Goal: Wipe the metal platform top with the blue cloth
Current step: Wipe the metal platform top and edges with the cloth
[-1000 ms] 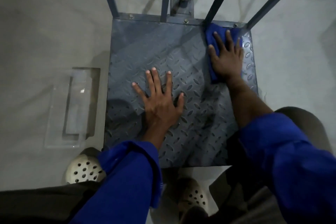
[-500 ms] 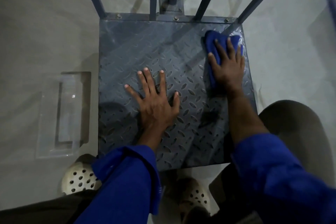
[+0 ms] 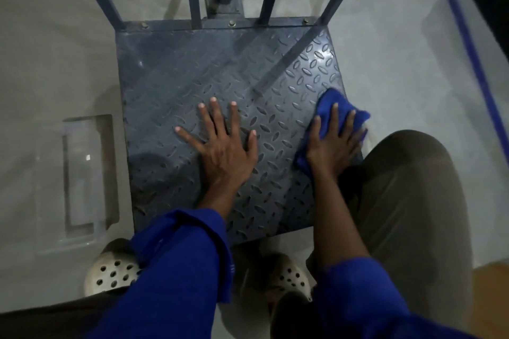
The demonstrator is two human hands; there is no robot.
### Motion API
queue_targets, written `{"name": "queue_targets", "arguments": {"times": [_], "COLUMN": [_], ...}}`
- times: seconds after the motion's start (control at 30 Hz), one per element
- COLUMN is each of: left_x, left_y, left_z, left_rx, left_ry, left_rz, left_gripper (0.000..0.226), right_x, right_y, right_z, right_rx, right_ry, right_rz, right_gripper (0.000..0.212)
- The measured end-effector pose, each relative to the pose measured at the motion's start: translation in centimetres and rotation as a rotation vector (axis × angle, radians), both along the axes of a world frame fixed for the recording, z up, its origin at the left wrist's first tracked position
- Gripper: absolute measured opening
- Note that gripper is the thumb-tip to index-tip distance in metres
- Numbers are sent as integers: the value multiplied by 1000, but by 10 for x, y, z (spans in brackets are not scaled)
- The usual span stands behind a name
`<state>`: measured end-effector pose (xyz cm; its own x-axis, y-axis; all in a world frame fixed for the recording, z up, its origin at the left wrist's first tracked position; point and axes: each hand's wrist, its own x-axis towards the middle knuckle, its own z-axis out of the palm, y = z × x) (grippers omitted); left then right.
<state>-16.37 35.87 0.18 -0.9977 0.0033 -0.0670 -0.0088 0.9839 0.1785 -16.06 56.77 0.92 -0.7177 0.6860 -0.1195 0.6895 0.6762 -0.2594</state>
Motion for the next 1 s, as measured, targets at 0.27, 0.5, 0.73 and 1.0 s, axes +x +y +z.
{"name": "queue_targets", "arguments": {"times": [0.27,0.5,0.73,1.0], "left_x": [-3,4,28,28], "left_y": [5,-5,-29,-28], "left_z": [-3,-2,-5,-5], "left_rx": [0,30,15,-31], "left_ry": [-5,-4,-13,9], "left_rz": [-16,-46,1,2], "left_gripper": [62,58,63,67], "right_x": [-8,9,-7,-5], "right_y": [-56,14,-73,-2], "right_z": [4,5,9,11], "right_rx": [0,7,3,-13], "right_ry": [98,46,66,10], "right_rz": [466,92,634,233], "right_gripper": [60,66,62,60]}}
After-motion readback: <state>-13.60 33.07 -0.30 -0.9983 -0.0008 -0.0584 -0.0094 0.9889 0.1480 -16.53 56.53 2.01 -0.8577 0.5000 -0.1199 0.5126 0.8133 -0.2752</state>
